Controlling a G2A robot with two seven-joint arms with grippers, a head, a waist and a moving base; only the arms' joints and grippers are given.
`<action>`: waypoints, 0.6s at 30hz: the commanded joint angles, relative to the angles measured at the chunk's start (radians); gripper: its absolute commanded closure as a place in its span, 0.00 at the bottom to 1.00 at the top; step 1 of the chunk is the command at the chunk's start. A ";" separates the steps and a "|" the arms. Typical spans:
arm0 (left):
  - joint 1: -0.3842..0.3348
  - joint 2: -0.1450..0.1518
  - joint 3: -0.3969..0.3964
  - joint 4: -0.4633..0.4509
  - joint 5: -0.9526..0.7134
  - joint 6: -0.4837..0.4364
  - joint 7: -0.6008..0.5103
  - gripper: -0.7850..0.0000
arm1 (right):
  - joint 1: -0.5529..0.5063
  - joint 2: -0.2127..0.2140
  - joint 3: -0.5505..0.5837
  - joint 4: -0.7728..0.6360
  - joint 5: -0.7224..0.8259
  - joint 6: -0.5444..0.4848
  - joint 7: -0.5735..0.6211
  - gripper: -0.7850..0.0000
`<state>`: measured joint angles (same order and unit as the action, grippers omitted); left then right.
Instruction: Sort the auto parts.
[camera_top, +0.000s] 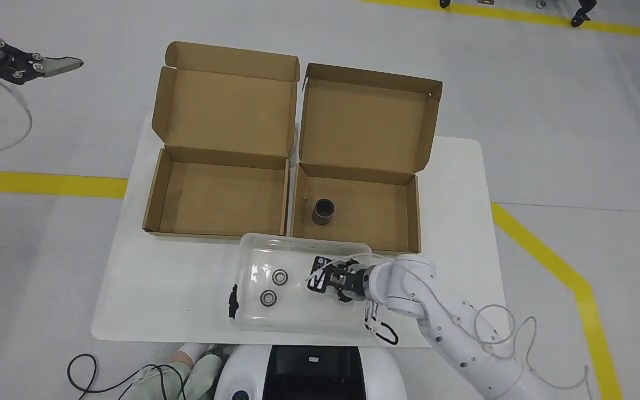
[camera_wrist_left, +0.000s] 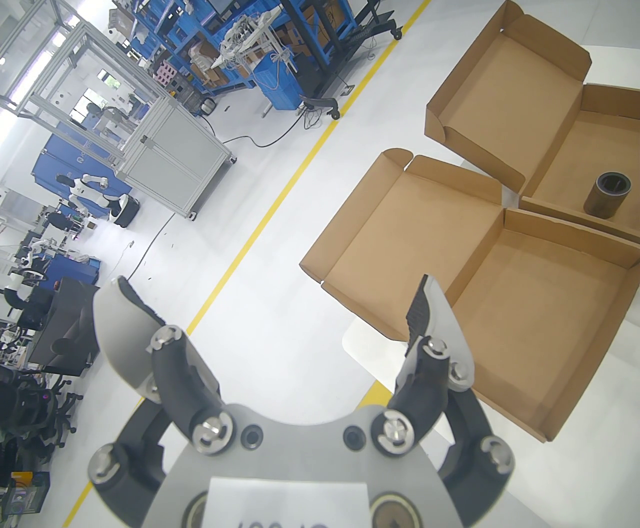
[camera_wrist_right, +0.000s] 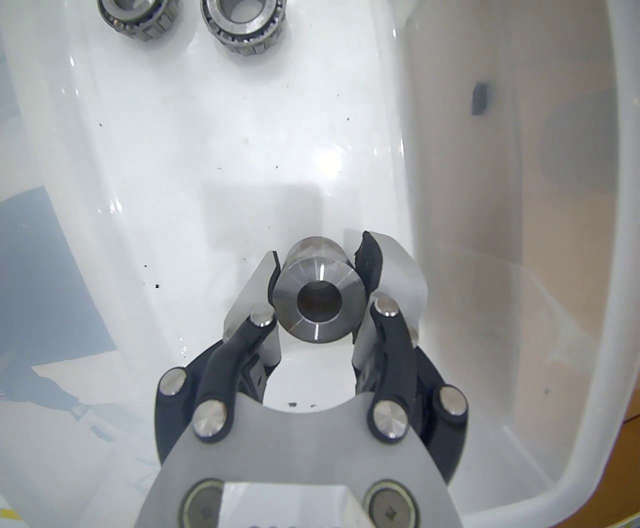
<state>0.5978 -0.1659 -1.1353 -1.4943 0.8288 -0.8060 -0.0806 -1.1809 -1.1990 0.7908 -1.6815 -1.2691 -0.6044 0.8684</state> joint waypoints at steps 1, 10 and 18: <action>0.000 0.000 0.000 0.000 0.000 0.000 0.000 0.00 | -0.001 0.001 0.004 -0.008 0.007 -0.001 -0.013 1.00; 0.000 0.000 0.000 0.000 0.000 0.000 0.000 0.00 | -0.009 0.000 0.012 -0.057 0.066 -0.006 -0.131 1.00; 0.000 0.000 0.000 0.000 0.000 0.000 0.000 0.00 | 0.062 -0.023 -0.051 -0.093 0.135 -0.085 -0.246 1.00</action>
<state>0.5978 -0.1659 -1.1353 -1.4943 0.8288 -0.8060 -0.0806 -1.1288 -1.2207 0.7458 -1.7718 -1.1331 -0.6832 0.6262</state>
